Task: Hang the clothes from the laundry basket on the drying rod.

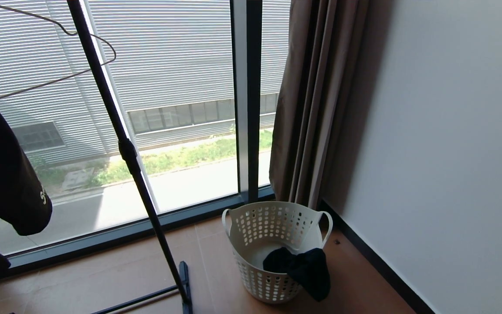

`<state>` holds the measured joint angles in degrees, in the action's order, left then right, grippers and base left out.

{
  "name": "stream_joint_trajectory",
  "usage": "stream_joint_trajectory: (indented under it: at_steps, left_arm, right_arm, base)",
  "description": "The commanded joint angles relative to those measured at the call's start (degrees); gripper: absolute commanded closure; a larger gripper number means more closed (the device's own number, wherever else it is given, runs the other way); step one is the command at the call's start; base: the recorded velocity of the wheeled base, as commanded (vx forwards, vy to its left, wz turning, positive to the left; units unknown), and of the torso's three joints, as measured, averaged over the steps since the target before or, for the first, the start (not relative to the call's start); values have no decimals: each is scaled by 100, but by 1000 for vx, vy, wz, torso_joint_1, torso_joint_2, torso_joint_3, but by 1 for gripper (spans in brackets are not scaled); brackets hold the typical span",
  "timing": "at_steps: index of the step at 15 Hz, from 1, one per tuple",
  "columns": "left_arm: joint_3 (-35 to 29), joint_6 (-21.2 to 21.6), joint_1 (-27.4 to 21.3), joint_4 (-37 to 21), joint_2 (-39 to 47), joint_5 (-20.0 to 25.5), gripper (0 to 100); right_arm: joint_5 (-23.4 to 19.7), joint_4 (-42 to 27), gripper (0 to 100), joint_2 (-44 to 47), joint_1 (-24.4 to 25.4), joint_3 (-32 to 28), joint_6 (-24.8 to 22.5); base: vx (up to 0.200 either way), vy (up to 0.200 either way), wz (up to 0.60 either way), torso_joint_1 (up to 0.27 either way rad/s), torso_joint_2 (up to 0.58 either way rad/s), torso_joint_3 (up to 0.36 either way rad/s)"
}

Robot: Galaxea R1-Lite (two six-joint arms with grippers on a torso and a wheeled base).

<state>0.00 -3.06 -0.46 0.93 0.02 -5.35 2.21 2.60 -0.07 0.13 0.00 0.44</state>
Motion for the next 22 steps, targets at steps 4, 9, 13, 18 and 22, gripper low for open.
stream_joint_trajectory:
  at_steps: [4, 9, 13, 18, 22]
  left_arm:
    - [0, -2, 2, -5, -2, -1, 0]
    - [0, -2, 2, 4, -2, -1, 0]
    - [0, -2, 2, 4, -2, -1, 0]
    - [0, -2, 2, -5, -2, -1, 0]
    - [0, -2, 2, 4, -2, -1, 0]
  right_arm:
    - [-1, 4, 0, 7, 4, 0, 0]
    - [-1, 4, 0, 7, 4, 0, 0]
    - [8, 13, 0, 7, 4, 0, 9]
    - [8, 13, 0, 7, 4, 0, 9]
    - [8, 13, 0, 7, 4, 0, 0]
  base:
    - [0, 0, 0, -1, 49, -145]
    - [0, 0, 0, 2, 7, -194]
    - [0, 0, 0, 1, 4, -195]
    - [0, 0, 0, 4, 3, -202]
    - [0, 0, 0, 4, 5, -195]
